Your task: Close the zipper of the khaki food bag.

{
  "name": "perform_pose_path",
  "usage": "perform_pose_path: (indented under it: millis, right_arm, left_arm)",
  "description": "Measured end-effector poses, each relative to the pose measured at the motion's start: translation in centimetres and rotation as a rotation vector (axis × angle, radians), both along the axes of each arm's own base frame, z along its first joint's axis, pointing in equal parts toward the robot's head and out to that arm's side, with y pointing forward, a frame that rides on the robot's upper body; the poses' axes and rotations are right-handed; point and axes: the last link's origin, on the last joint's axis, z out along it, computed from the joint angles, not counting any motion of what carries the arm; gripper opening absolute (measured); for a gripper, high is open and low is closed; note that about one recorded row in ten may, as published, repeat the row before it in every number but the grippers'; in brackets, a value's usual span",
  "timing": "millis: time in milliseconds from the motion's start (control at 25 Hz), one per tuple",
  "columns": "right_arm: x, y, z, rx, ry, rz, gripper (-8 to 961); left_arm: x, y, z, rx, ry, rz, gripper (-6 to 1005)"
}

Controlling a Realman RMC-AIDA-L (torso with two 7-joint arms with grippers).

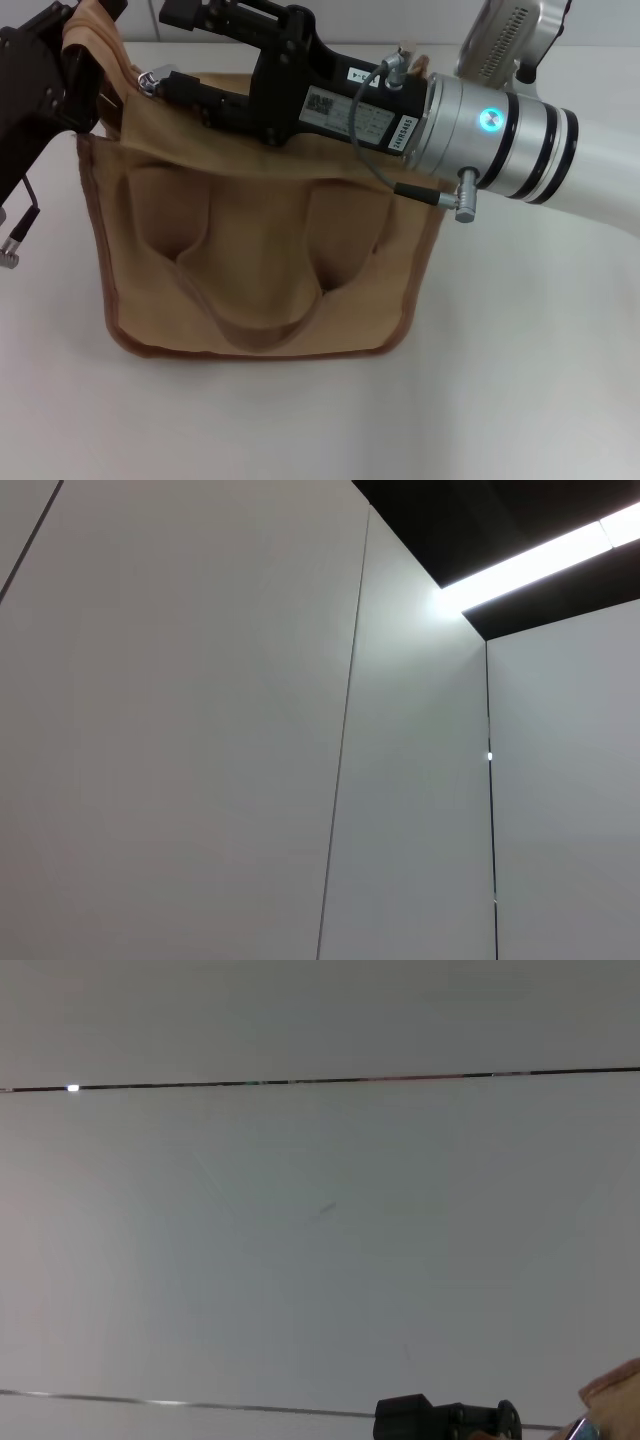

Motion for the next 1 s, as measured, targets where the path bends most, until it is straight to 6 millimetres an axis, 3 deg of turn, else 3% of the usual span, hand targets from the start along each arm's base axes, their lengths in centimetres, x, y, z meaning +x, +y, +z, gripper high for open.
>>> perform_pose_path:
  millis: [1000]
  right_arm:
    - [0.37,0.68,-0.85,0.024,-0.069,-0.033,770]
  left_arm:
    - [0.18,-0.01,-0.03,0.005,-0.013,-0.006,20]
